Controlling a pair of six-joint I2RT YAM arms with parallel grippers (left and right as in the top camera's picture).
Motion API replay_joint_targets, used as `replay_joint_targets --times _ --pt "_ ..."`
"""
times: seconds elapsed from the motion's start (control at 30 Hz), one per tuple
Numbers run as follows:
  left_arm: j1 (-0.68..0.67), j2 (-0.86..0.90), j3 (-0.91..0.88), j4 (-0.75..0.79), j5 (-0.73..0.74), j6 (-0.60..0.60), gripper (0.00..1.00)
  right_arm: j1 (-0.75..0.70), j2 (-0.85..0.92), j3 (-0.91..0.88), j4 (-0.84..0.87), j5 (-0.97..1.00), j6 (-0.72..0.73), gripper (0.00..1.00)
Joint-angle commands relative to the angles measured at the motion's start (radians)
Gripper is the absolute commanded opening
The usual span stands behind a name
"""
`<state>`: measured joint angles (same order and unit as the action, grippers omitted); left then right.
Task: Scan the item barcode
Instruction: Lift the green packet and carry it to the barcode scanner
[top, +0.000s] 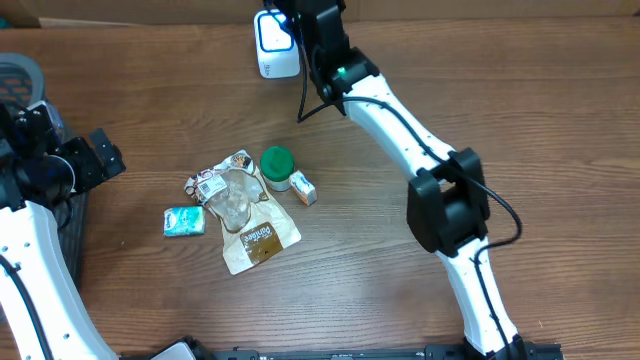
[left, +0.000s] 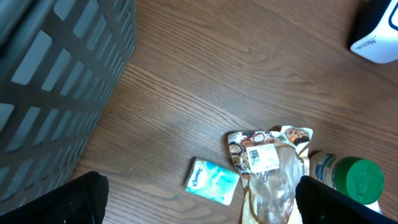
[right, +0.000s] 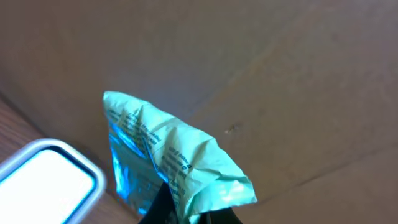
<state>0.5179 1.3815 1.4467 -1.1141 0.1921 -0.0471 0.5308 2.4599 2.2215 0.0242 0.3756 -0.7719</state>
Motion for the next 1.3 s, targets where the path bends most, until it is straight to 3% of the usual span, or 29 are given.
replay_joint_targets --times 0.0,0.33,0.5,0.9,0.97,1.07,1.27 --pt "0.005 -0.002 0.014 0.0 0.011 0.025 1.0 -0.002 0.057 0.023 0.101 0.048 -0.18 0.04" --pt "0.005 -0.002 0.014 0.0 0.011 0.025 1.0 0.026 0.068 0.023 0.086 0.011 -0.349 0.04" --pt "0.005 -0.002 0.014 0.0 0.011 0.025 0.99 0.026 0.068 0.023 -0.021 -0.048 -0.49 0.04" --pt "0.005 -0.002 0.014 0.0 0.011 0.025 1.0 0.041 0.047 0.023 0.011 -0.032 -0.545 0.04" --pt "0.005 -0.002 0.014 0.0 0.011 0.025 1.0 0.045 0.026 0.023 0.005 -0.029 -0.525 0.04" --pt "0.005 -0.002 0.014 0.0 0.011 0.025 1.0 0.046 -0.045 0.023 -0.056 -0.029 -0.37 0.04" --pt "0.005 -0.002 0.014 0.0 0.011 0.025 1.0 0.046 -0.311 0.023 -0.355 -0.068 0.045 0.04"
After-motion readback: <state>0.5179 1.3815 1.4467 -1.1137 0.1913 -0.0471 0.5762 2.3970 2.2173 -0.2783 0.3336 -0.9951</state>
